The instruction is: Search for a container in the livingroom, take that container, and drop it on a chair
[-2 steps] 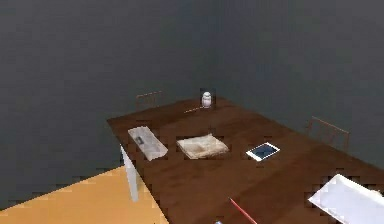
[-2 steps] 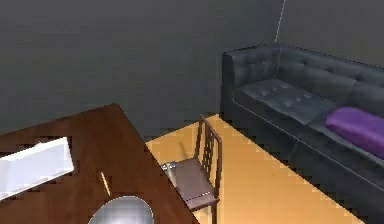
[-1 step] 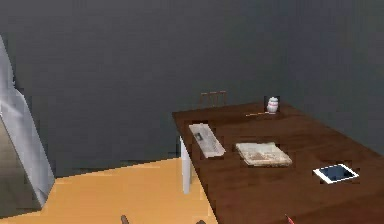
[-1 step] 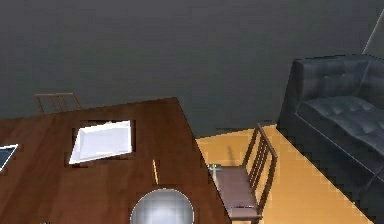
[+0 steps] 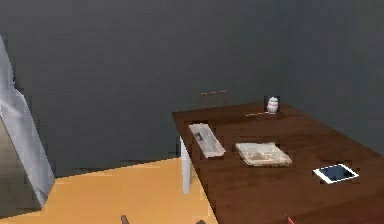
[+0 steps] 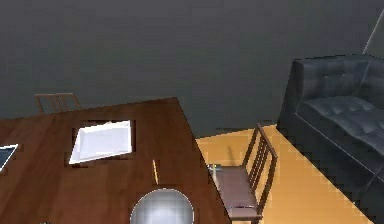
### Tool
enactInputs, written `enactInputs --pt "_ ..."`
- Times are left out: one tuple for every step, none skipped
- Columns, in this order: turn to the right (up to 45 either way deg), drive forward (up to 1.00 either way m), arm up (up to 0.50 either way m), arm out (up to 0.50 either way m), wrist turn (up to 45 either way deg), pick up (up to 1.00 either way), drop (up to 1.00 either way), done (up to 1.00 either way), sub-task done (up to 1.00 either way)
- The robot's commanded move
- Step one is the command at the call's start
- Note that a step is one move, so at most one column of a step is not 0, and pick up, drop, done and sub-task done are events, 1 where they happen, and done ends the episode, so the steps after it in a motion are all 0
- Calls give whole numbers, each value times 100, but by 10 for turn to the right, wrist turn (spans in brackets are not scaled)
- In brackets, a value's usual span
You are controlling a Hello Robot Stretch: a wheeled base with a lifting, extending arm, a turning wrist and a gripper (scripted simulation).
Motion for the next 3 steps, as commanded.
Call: enactInputs --pt "0 0 38 0 0 0 0 0 0" --pt "0 0 0 0 450 0 0 0 0" --pt "0 0 0 0 450 0 0 0 0"
